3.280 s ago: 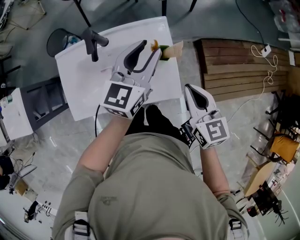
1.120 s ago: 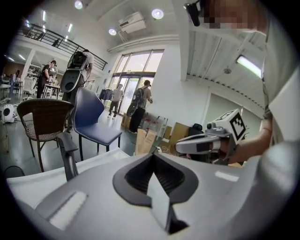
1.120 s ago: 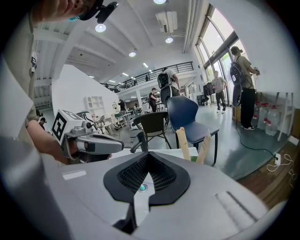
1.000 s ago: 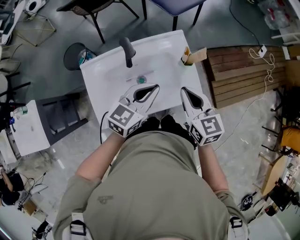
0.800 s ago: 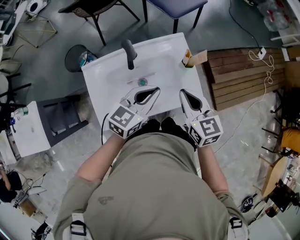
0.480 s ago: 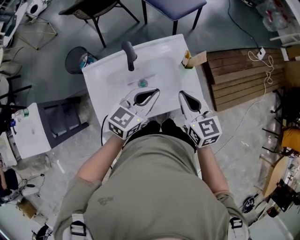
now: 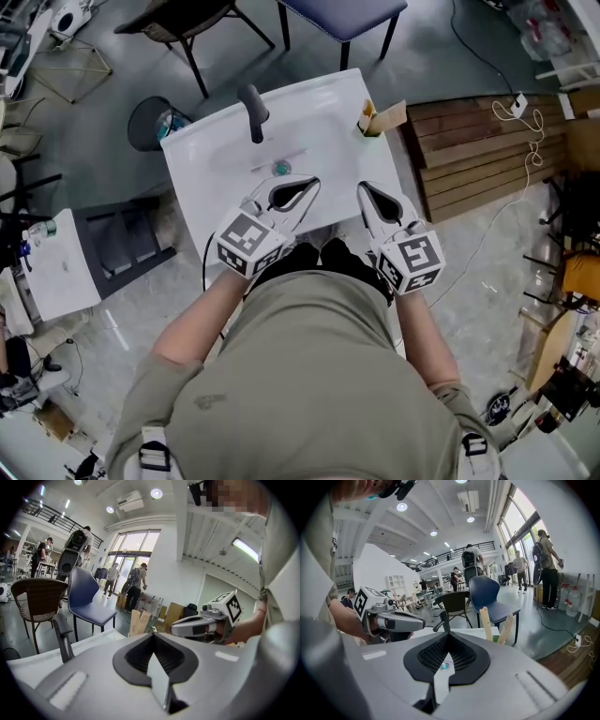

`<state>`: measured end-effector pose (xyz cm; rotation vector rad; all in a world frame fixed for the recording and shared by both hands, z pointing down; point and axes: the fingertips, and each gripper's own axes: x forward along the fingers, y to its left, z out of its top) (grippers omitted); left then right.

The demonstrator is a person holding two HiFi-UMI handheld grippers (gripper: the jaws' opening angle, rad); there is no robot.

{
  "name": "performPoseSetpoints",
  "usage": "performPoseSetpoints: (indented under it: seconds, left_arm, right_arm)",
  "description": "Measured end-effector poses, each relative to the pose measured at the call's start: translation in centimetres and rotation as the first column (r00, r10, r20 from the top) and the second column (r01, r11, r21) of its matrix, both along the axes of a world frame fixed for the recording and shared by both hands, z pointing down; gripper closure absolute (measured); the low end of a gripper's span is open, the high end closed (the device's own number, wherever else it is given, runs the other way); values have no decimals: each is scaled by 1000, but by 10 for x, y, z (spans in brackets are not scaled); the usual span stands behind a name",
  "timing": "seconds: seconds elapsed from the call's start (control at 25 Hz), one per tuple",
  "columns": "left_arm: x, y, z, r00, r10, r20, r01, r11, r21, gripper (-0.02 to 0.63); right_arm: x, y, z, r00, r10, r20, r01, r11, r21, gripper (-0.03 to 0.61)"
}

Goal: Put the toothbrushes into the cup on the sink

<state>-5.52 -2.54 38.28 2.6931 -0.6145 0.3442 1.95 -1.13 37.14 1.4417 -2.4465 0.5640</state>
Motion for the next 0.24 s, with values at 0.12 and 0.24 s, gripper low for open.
performPoseSetpoints:
  seconds: [0.12, 0.24]
  left_arm:
    - [2, 0, -2, 1000, -1, 0, 1, 1000, 5, 607]
    - [4, 0, -3, 1000, 1, 2, -1, 1000, 8, 607]
  right_arm:
    - [2, 1, -1, 1000, -5, -2, 5, 1000, 0, 568]
    - [4, 3, -2, 1000, -7, -3, 7, 1000, -2, 568]
